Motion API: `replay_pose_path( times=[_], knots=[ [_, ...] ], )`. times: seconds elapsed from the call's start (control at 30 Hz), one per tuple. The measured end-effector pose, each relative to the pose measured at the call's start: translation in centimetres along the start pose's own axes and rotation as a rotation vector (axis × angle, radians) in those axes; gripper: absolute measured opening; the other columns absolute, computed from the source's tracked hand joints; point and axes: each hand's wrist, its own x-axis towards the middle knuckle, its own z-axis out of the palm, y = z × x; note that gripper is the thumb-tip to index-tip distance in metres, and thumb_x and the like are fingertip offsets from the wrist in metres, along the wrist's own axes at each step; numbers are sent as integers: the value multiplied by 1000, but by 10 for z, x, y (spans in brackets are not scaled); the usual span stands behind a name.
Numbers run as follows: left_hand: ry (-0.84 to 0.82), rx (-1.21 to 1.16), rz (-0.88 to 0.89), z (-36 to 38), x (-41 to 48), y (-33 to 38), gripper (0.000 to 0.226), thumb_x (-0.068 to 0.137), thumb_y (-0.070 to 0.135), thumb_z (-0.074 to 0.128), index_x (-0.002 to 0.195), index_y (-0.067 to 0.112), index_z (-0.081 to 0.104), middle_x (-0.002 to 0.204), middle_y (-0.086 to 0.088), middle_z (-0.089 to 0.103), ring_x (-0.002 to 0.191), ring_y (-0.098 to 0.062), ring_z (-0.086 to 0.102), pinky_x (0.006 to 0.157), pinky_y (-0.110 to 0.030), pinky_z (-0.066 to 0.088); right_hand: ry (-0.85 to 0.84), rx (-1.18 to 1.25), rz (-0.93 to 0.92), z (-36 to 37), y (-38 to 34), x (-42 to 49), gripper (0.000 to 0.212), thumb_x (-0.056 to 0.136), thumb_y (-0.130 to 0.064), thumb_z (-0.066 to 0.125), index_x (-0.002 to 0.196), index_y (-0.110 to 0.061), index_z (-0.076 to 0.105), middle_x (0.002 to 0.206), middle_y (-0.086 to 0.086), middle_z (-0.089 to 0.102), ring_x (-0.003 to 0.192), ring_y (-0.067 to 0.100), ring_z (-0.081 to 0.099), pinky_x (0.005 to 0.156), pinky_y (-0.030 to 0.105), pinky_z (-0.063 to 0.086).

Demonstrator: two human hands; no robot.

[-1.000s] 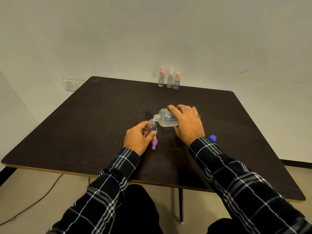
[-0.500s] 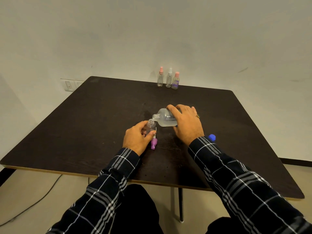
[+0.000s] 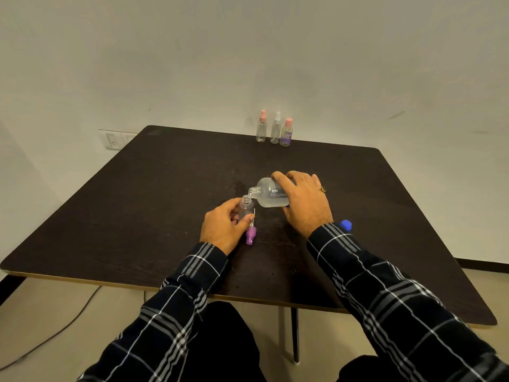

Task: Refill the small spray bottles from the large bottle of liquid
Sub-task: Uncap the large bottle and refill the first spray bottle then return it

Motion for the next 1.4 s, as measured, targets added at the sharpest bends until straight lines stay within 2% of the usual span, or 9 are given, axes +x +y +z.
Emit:
replay_pose_path(
  times=[0.1,0.33,0.5,0.8,0.93,1.1,1.27,1.4],
  knots=[
    [-1,-12,-12,0,1,-1,44,90,30,76,133,27,64,102,14,66,93,-2,63,75,-7,41,3,-8,-3,2,1,0,72,85,-19,74,144,-34,37,138,8,50,132,30,43,116,56,28],
    [0,-6,-13,1,1,-2,45,90,31,76,133,29,64,108,11,70,96,-3,65,85,-18,51,-5,-11,-1,2,1,0,73,84,-20,74,145,-33,36,139,8,49,132,30,43,117,56,27],
    [-12,-15,-21,2,1,-2,46,90,30,76,134,27,62,106,11,68,96,-4,64,81,-14,46,19,-20,-8,2,1,-1,72,84,-18,74,144,-34,37,138,8,50,131,30,44,116,56,27],
    [-10,-10,-12,2,2,-4,46,90,31,76,133,29,63,108,10,71,97,-5,66,89,-24,54,-5,-22,-6,1,1,1,74,84,-20,74,145,-34,35,140,8,49,133,30,42,117,56,26],
    [-6,-14,-9,2,1,-4,46,90,31,76,134,29,63,105,12,69,95,-4,65,83,-16,48,11,-23,-8,1,1,0,72,84,-19,74,145,-33,37,139,9,50,132,30,43,117,57,27],
    [5,-8,-11,2,1,-5,47,89,32,77,133,29,64,104,10,71,92,-3,66,82,-17,49,20,-30,-14,0,0,-2,71,84,-18,74,144,-32,39,137,9,51,131,31,44,116,57,27],
    [9,-2,-4,2,0,-4,44,90,32,76,132,30,65,100,14,67,91,-1,63,71,-5,39,29,-35,-19,-1,1,-1,69,84,-16,73,143,-33,39,135,8,51,130,30,45,116,57,26],
    [2,-7,-8,2,1,-3,45,90,31,77,133,29,64,102,12,69,90,-2,64,72,-5,41,26,-37,-14,-1,1,-1,71,84,-17,73,143,-34,38,137,8,51,131,30,44,117,57,25]
  ],
)
